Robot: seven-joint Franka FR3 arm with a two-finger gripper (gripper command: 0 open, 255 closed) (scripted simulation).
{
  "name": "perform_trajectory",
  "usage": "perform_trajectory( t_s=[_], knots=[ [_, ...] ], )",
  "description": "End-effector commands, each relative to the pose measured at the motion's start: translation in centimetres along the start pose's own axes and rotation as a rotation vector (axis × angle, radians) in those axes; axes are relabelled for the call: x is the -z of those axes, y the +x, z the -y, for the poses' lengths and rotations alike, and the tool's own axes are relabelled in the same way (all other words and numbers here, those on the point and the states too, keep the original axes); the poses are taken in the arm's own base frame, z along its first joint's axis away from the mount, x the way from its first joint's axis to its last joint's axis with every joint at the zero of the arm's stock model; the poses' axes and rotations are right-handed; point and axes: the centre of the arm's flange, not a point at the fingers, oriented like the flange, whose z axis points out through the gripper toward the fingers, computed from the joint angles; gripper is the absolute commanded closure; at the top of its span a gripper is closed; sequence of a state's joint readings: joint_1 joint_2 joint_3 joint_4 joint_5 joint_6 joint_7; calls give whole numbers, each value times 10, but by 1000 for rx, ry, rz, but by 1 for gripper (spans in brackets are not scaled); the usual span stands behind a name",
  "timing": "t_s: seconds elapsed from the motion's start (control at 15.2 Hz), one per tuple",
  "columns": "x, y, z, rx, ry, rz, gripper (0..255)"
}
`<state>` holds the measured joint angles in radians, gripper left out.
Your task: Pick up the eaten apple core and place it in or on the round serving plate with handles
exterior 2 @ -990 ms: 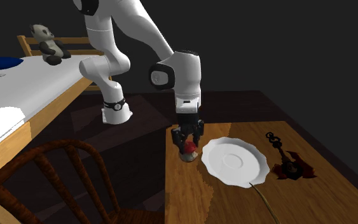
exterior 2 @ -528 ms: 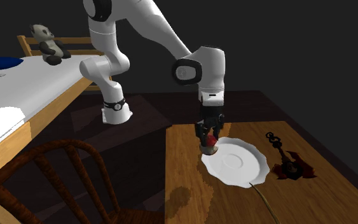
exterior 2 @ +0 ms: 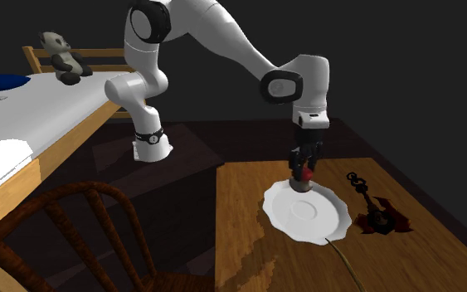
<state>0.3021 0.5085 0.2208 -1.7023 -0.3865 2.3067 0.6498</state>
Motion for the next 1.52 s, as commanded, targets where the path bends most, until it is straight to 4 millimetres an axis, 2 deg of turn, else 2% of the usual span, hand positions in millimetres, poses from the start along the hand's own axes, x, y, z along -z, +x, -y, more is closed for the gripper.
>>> perform_trajectory(
  t_s=[0.0,1.06,1.45],
  knots=[
    [3,11,26,-1,-1,0,255],
    [-79,-6,35,-1,-1,0,255],
    [-82,-6,35,-1,-1,0,255]
  ],
)
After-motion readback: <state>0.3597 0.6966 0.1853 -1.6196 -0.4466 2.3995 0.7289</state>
